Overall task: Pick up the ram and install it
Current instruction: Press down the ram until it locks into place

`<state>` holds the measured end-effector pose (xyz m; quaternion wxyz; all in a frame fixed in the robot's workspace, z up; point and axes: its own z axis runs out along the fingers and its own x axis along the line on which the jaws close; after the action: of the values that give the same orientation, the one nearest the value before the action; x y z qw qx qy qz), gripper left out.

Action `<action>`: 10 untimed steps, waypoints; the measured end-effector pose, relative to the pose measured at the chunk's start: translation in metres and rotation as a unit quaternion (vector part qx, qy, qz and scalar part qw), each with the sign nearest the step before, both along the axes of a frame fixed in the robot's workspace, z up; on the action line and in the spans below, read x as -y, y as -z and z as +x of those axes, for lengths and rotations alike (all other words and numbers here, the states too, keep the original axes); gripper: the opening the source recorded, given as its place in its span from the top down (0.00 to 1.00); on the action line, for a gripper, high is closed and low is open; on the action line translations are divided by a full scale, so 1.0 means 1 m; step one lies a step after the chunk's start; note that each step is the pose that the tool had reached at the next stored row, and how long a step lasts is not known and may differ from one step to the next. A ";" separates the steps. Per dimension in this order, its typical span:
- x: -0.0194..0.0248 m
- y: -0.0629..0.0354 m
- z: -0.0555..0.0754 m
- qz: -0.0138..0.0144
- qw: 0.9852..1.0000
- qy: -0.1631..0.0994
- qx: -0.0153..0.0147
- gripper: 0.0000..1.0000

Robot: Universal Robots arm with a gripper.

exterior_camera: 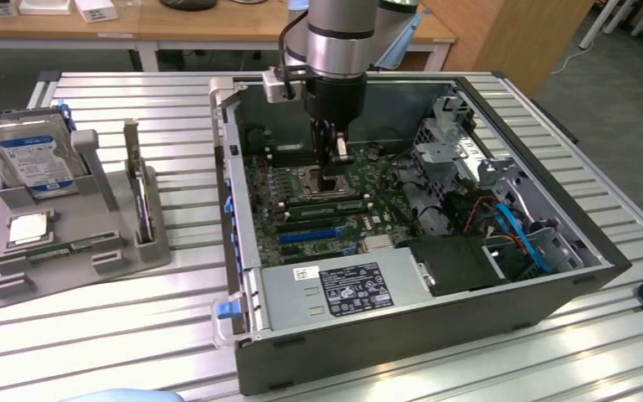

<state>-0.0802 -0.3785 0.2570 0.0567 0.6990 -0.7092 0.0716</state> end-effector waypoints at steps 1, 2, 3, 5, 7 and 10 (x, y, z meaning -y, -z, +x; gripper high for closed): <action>0.0000 -0.0003 0.000 0.000 1.000 0.000 0.000 0.90; 0.0000 -0.0005 0.000 0.000 1.000 0.000 0.000 0.90; 0.0000 -0.0009 0.000 0.000 1.000 0.000 0.000 0.90; 0.0000 -0.0018 0.000 0.000 1.000 0.000 -0.001 0.90; 0.0000 -0.0032 0.000 0.000 1.000 0.000 -0.001 0.90; 0.0000 -0.0054 0.001 0.000 1.000 0.000 -0.002 0.90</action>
<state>-0.0796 -0.3785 0.2623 0.0582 0.6992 -0.7091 0.0701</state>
